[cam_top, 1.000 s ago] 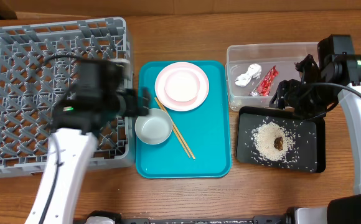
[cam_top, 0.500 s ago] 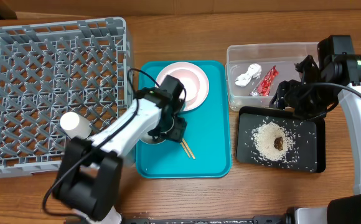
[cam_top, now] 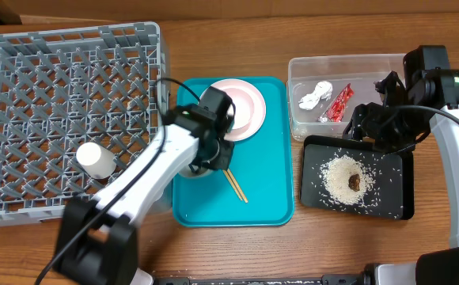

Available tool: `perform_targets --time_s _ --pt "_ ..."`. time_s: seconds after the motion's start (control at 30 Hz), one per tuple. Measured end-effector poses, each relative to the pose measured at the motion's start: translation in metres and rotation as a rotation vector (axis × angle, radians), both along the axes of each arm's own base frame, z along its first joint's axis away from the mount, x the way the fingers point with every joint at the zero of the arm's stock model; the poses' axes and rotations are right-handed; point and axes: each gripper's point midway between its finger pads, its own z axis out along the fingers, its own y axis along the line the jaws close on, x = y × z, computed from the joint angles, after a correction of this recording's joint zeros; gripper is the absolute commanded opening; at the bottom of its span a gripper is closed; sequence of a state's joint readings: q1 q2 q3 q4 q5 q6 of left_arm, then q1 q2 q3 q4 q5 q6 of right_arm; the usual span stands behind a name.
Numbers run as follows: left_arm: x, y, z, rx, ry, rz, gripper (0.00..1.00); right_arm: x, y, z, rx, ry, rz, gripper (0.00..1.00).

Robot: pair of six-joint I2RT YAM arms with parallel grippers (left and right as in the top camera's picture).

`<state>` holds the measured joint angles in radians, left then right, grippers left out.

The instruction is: Sort waste into correct bins and load items into the dishwasher

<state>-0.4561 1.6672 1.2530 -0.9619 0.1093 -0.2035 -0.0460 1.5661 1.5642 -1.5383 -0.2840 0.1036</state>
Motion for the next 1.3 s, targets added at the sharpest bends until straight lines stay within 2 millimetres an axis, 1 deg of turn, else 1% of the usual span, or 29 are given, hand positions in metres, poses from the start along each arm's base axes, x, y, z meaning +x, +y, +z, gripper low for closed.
perform_targets --time_s 0.07,0.1,0.17,0.2,0.27,0.3,0.43,0.57,0.67,0.8,0.9,1.03,1.07,1.13,1.27,1.3 --pt "0.009 0.003 0.030 -0.051 -0.076 0.020 0.04 0.000 0.000 0.000 0.000 0.001 0.000 0.73" --pt "0.015 0.008 0.047 -0.080 -0.120 0.037 0.04 0.000 0.000 0.000 0.000 0.001 0.000 0.73" --pt "0.027 0.023 0.080 -0.156 -0.205 0.060 0.04 0.000 0.000 0.000 0.000 0.002 0.000 0.73" --pt "0.031 0.032 0.090 -0.183 -0.233 0.071 0.04 0.000 0.000 0.000 0.000 0.002 0.000 0.73" --pt "0.040 0.050 0.105 -0.248 -0.272 0.087 0.04 -0.001 0.000 0.000 0.000 0.003 0.000 0.73" --pt "0.045 0.062 0.111 -0.289 -0.290 0.097 0.04 -0.001 0.000 0.000 0.000 0.003 0.000 0.73" --pt "0.059 0.104 0.122 -0.449 -0.325 0.130 0.04 -0.001 0.000 0.000 0.000 0.005 0.000 0.73" --pt "0.070 0.138 0.125 -0.654 -0.356 0.147 0.04 -0.002 0.000 0.000 0.000 0.007 0.000 0.73" --pt "0.081 0.154 0.117 -0.801 -0.364 0.159 0.04 -0.002 0.000 0.000 0.000 0.009 0.000 0.73" --pt "0.094 0.171 0.101 -0.960 -0.354 0.192 0.04 -0.003 0.000 0.000 0.000 0.012 0.000 0.73" --pt "0.099 0.177 0.092 -1.057 -0.339 0.211 0.04 -0.004 0.000 0.000 0.000 0.015 0.000 0.73" --pt "0.099 0.188 0.089 -1.154 -0.334 0.245 0.05 -0.004 0.000 0.000 0.000 0.015 0.000 0.73" --pt "0.098 0.192 0.089 -1.163 -0.333 0.259 0.10 -0.004 0.000 0.000 0.000 0.016 0.000 0.73" --pt "0.096 0.205 0.087 -1.165 -0.338 0.302 0.25 -0.004 0.000 0.000 0.000 0.018 0.000 0.73" --pt "0.087 0.242 0.077 -1.140 -0.341 0.428 0.59 -0.004 0.000 0.000 0.001 0.018 0.000 0.73" --pt "0.084 0.251 0.075 -1.135 -0.339 0.463 0.65 -0.004 0.000 0.000 0.000 0.018 0.000 0.73"
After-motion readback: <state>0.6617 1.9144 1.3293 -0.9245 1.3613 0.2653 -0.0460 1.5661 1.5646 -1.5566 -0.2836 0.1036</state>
